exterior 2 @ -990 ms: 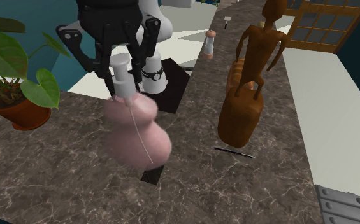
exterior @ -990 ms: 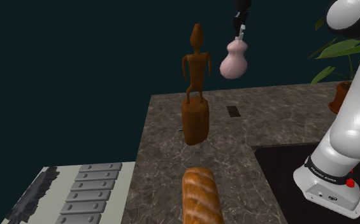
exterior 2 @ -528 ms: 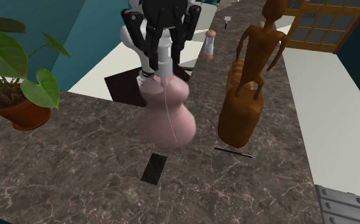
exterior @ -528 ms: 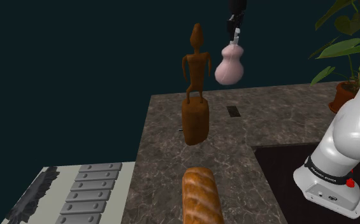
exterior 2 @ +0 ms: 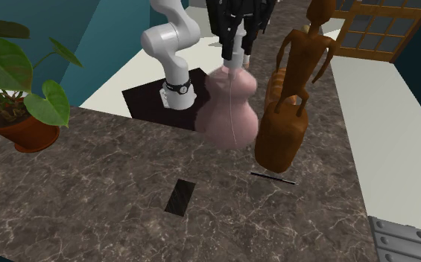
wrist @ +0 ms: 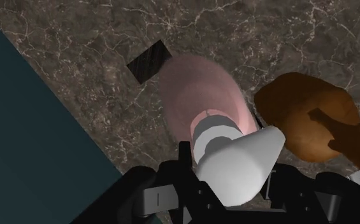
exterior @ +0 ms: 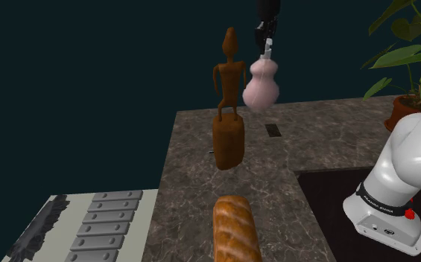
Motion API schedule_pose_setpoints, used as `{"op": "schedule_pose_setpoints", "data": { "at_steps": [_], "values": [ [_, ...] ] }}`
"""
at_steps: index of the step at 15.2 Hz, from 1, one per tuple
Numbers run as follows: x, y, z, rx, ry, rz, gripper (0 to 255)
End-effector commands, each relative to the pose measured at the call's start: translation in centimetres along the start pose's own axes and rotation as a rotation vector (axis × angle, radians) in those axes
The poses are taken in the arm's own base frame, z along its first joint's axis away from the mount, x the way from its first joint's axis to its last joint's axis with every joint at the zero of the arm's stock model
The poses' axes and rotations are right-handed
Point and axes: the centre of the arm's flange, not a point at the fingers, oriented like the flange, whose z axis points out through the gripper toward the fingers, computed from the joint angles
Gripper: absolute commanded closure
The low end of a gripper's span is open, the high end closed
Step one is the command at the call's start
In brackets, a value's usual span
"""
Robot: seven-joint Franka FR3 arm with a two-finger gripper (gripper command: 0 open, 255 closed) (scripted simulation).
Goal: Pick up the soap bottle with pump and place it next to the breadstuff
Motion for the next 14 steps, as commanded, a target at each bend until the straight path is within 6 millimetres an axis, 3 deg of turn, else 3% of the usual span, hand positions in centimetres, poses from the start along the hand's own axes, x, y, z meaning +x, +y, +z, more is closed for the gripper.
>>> {"op": "schedule_pose_setpoints", "data": {
  "at_steps": [1, 14],
  "values": [
    [-0.4, -2.7, -0.3, -0.001, 0.001, 0.002, 255],
    [-1.7, -19.7, -2.0, -0.001, 0.001, 0.002, 255]
  ]
}}
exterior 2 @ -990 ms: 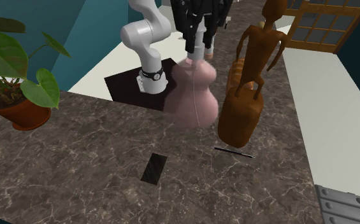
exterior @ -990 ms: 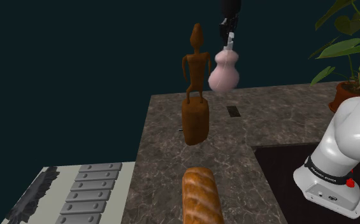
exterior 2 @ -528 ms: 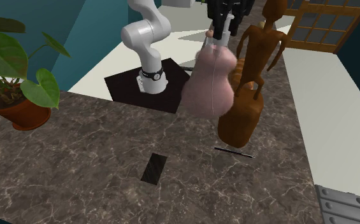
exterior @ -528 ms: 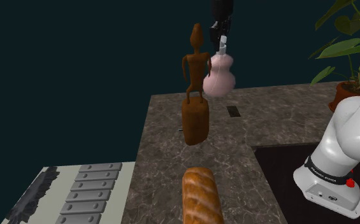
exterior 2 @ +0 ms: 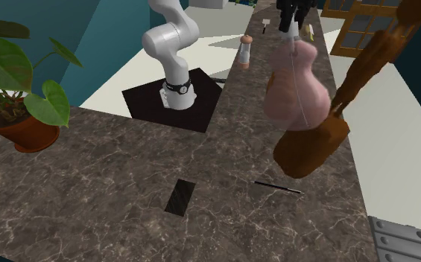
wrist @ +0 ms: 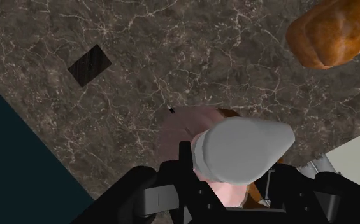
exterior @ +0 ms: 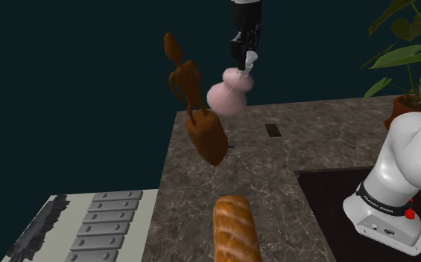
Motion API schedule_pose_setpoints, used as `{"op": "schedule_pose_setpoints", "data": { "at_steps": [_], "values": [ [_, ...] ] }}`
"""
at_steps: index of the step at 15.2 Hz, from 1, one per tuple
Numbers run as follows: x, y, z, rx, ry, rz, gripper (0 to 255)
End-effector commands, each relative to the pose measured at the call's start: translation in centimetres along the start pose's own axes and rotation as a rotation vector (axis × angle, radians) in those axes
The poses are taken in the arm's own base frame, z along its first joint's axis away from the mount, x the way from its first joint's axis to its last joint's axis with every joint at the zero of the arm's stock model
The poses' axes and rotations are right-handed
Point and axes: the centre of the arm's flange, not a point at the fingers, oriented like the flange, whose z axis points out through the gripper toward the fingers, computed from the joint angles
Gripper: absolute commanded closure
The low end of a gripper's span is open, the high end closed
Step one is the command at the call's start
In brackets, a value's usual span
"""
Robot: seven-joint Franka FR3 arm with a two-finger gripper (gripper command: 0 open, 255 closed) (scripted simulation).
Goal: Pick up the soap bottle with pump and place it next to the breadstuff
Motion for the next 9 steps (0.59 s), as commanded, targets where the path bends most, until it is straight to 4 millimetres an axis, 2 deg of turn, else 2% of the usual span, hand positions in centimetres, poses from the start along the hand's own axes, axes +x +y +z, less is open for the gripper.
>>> {"op": "schedule_pose_setpoints", "data": {
  "at_steps": [1, 9],
  "values": [
    [-0.1, -2.9, -0.2, 0.001, 0.0, 0.001, 255],
    [-0.9, -13.6, -1.3, 0.001, 0.0, 0.001, 255]
  ]
}}
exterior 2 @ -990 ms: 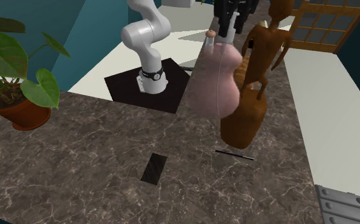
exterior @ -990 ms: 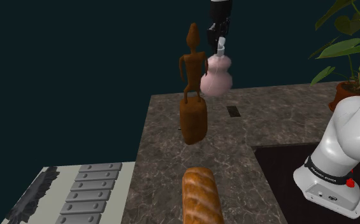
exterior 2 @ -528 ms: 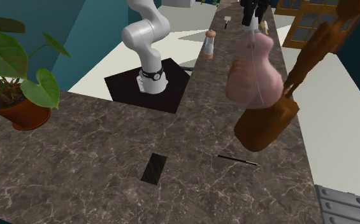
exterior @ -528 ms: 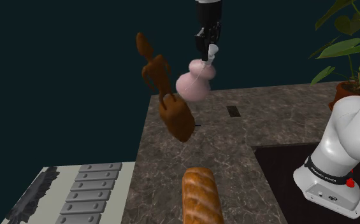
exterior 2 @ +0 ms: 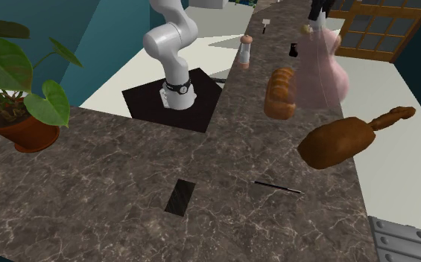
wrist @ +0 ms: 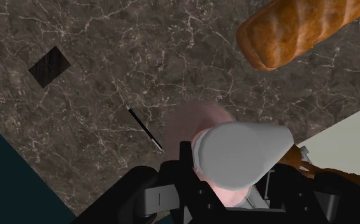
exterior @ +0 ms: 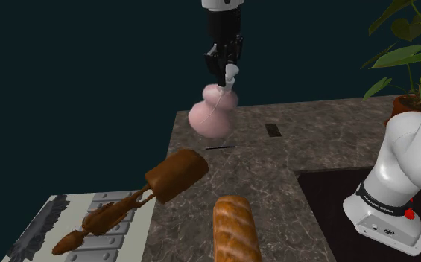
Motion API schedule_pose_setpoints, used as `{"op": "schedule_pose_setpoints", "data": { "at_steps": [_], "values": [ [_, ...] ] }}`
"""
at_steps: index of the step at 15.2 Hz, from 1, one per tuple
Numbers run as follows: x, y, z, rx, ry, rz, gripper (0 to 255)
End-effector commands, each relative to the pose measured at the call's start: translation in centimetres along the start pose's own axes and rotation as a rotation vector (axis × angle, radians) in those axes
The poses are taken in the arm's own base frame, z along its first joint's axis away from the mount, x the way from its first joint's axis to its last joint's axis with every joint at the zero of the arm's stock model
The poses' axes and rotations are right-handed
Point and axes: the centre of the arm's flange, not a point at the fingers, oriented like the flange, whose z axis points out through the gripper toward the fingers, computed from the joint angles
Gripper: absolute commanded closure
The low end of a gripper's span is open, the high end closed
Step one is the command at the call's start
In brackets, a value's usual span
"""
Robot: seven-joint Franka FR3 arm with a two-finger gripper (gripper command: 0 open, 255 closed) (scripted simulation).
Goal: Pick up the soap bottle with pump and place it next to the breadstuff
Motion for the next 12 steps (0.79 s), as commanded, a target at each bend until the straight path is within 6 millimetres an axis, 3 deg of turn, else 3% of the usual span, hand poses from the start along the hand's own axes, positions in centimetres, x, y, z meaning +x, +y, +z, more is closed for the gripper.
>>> {"op": "schedule_pose_setpoints", "data": {
  "at_steps": [1, 12],
  "values": [
    [-0.2, -1.3, 0.2, 0.001, 0.002, 0.002, 255],
    [-0.4, -1.8, 6.0, 0.001, 0.002, 0.002, 255]
  ]
}}
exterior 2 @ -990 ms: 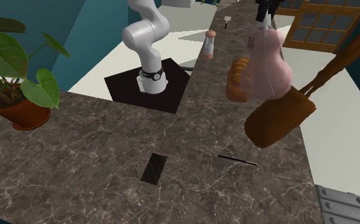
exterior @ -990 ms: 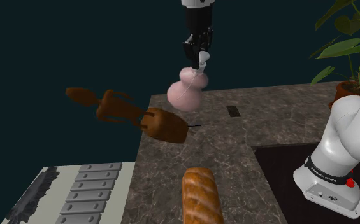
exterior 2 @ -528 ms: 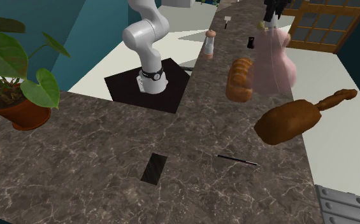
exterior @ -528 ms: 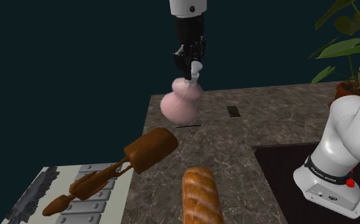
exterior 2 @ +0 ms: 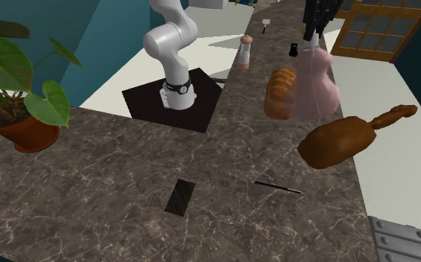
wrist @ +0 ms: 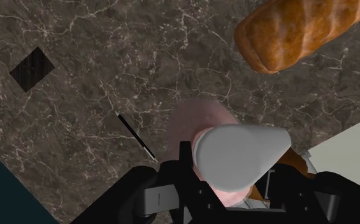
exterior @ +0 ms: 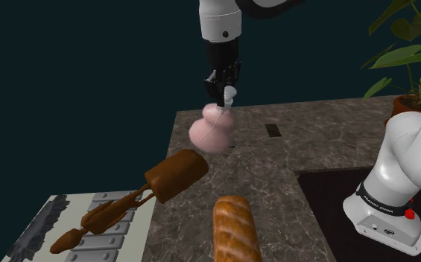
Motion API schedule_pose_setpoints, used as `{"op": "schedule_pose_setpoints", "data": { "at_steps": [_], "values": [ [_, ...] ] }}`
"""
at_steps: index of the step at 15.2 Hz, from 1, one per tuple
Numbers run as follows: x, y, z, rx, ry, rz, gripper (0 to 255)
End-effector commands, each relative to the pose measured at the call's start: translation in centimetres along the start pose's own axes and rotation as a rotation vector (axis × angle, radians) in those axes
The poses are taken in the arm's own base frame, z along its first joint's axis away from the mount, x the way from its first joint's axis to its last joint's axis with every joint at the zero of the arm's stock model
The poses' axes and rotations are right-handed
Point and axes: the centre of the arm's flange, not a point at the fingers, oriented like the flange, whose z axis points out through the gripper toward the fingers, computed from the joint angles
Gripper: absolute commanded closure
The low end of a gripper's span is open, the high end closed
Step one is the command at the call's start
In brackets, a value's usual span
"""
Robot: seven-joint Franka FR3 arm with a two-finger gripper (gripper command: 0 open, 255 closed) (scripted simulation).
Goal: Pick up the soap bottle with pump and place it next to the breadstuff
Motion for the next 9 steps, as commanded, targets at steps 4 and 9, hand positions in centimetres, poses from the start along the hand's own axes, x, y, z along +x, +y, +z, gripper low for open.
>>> {"op": "schedule_pose_setpoints", "data": {
  "at_steps": [4, 9],
  "values": [
    [0.0, -0.4, 2.7, 0.001, 0.002, 0.0, 255],
    [-0.1, -0.6, 5.3, 0.001, 0.002, 0.0, 255]
  ]
}}
